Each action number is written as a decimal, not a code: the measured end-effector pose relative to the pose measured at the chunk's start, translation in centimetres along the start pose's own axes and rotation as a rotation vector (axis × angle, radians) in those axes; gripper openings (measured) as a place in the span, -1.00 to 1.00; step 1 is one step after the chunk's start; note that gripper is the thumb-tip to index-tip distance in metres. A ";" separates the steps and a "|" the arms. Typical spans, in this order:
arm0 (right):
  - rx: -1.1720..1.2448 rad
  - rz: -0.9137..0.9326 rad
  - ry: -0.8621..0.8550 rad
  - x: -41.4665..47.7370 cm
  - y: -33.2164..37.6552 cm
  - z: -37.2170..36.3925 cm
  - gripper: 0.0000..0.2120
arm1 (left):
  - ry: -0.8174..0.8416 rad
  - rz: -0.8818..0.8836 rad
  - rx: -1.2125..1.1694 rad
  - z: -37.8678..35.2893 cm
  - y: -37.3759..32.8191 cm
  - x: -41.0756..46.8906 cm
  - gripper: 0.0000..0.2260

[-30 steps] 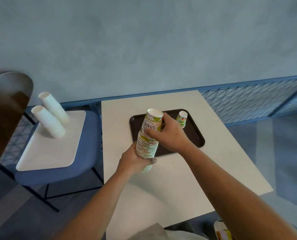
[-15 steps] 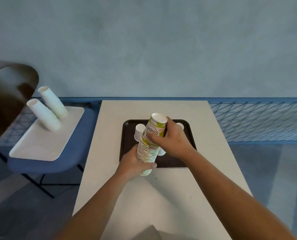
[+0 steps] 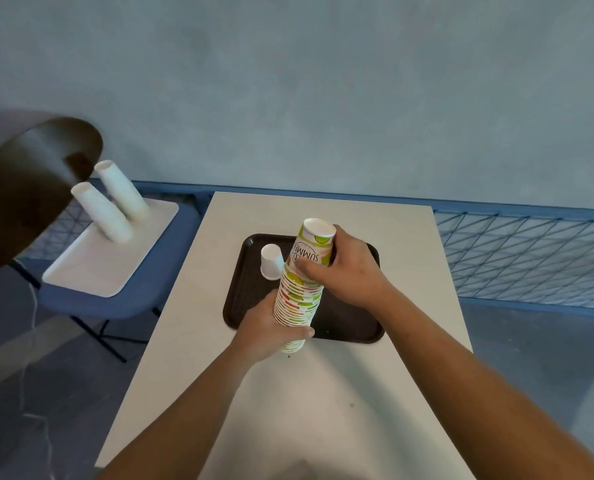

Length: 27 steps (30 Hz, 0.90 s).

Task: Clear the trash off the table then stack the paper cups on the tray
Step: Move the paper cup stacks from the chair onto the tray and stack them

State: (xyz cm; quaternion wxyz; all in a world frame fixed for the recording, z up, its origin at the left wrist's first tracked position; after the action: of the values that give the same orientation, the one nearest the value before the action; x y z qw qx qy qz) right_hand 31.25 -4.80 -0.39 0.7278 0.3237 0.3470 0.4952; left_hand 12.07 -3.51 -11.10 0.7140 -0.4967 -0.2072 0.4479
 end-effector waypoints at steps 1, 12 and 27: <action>0.006 -0.005 0.001 0.1 -0.1 0.1 -0.49 | 0.002 0.001 0.004 0.0 -0.1 0.1 -0.30; 0.072 -0.016 -0.051 1.3 0.3 1.0 -0.48 | -0.008 -0.028 0.001 0.3 -0.7 1.6 -0.32; 0.882 -0.282 -0.135 5.1 -2.7 4.5 -0.62 | -0.049 -0.015 0.030 -0.7 0.1 4.1 -0.29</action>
State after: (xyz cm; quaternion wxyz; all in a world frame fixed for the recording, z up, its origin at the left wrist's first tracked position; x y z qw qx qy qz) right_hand 37.67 -1.38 -1.09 0.6019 0.5833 0.5167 0.1744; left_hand 14.68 -0.42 -12.09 0.7195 -0.4729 -0.2217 0.4577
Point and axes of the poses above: each hand's wrist, its own x-axis towards the middle knuckle, its own z-axis out of the back of the hand, y = z × x, the point moved 1 cm from there along x, towards the middle knuckle, and after that the axes turned 13 degrees about -z, right-handed, at the moved point
